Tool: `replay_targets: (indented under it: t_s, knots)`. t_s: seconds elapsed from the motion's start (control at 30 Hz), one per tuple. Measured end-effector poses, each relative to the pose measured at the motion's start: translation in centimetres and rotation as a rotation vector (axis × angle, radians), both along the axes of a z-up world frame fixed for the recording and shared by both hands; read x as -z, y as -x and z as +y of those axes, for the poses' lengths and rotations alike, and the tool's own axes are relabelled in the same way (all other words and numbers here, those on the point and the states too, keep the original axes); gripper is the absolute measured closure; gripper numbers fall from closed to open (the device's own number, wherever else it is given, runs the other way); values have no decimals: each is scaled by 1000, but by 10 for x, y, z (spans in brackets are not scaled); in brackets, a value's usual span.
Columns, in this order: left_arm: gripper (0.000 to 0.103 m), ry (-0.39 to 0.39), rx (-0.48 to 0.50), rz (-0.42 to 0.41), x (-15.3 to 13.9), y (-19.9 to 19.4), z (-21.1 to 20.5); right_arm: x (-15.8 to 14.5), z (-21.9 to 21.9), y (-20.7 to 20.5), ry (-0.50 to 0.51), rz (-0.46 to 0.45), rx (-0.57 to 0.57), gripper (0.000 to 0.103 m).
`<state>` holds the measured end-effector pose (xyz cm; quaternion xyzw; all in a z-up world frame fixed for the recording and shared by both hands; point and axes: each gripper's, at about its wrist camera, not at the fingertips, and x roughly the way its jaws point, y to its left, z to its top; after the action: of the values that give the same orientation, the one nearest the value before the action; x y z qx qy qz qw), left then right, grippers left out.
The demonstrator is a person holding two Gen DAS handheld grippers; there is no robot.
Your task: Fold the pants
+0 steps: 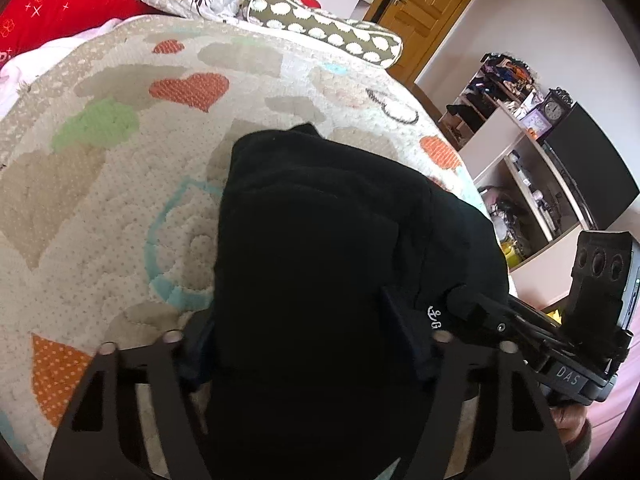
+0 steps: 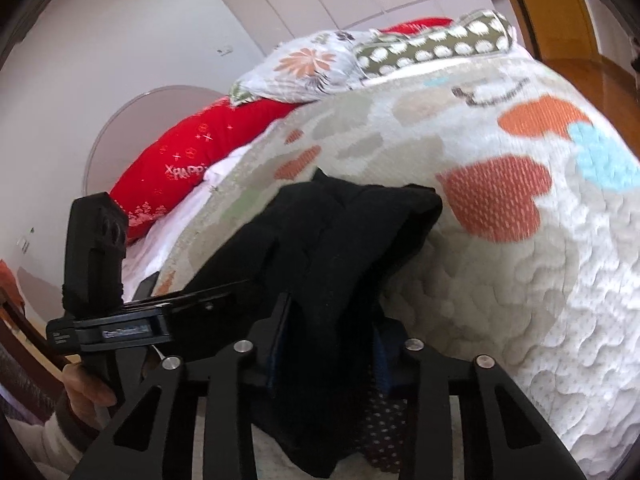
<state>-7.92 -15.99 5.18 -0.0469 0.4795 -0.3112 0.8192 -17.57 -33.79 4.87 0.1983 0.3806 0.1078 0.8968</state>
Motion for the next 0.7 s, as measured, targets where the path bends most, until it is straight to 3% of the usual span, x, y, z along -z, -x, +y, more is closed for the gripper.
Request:
replay_targets:
  t_s: [0.07, 0.43, 0.53, 0.63, 0.7]
  knots:
    - [46, 19, 10, -4, -9, -1, 3, -11, 4, -2, 3, -21, -14, 72]
    - [47, 13, -60, -127, -54, -43, 21, -53, 26, -62, 66, -111, -76, 73]
    - [46, -18, -82, -107, -42, -64, 25, -41, 29, -90, 76, -85, -76, 72]
    - [43, -97, -131, -27, -13, -82, 32, -8, 27, -114, 96, 29, -36, 67]
    - [31, -124, -167, 4, 0, -86, 40, 7, 24, -116, 179, 96, 21, 63]
